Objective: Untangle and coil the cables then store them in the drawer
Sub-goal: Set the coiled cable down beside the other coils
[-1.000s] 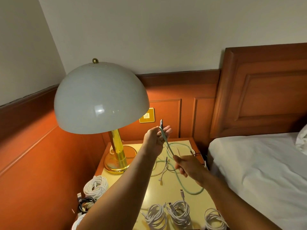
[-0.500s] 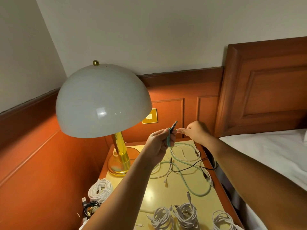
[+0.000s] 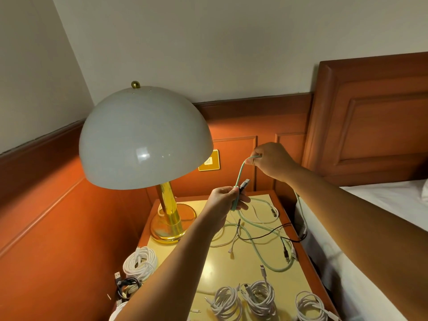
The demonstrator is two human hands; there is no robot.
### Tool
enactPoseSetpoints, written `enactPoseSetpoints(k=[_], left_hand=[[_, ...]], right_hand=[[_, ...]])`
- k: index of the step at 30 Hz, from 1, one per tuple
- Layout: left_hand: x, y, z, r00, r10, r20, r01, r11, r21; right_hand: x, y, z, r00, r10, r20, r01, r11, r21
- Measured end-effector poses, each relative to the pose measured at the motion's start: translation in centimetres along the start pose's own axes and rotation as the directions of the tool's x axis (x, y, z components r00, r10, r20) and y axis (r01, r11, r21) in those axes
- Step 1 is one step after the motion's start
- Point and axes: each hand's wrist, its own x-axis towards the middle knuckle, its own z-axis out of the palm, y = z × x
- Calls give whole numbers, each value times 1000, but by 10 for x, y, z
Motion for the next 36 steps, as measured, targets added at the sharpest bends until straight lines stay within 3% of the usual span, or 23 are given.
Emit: enactPoseSetpoints(k=[6,10,16,20,25,31,36], left_hand=[[8,4,3,997,-25,-71,27,999,39],[3,10,6,997,-6,-72,2,998,-57],[-20,16,9,993,-2,-114,-6,998,-70],[-38,23,16,983,20,-184,-27,999,-39],[-66,53,26,990,58,-126,-84,973,-215],[-90,78,25,996,66,-67,-85,937,-338],[-113,85,19,998,52,42,-29,903,-429]], right_hand=[[-10,-19,-5,998,-66,3,66,997,-26],[-21,-44,-27,993,-111,48,115,990,-83],[-62,-72,-45,980,23,199,-26,1000,15],[-88,-90,-45,988,70,137,-85,991,108],[-111,-121,-66,994,85,69,-98,975,199],[-155,-147,-72,984,180,13,-166,875,455],[-193,-153,-46,950,307,57,-243,613,752]])
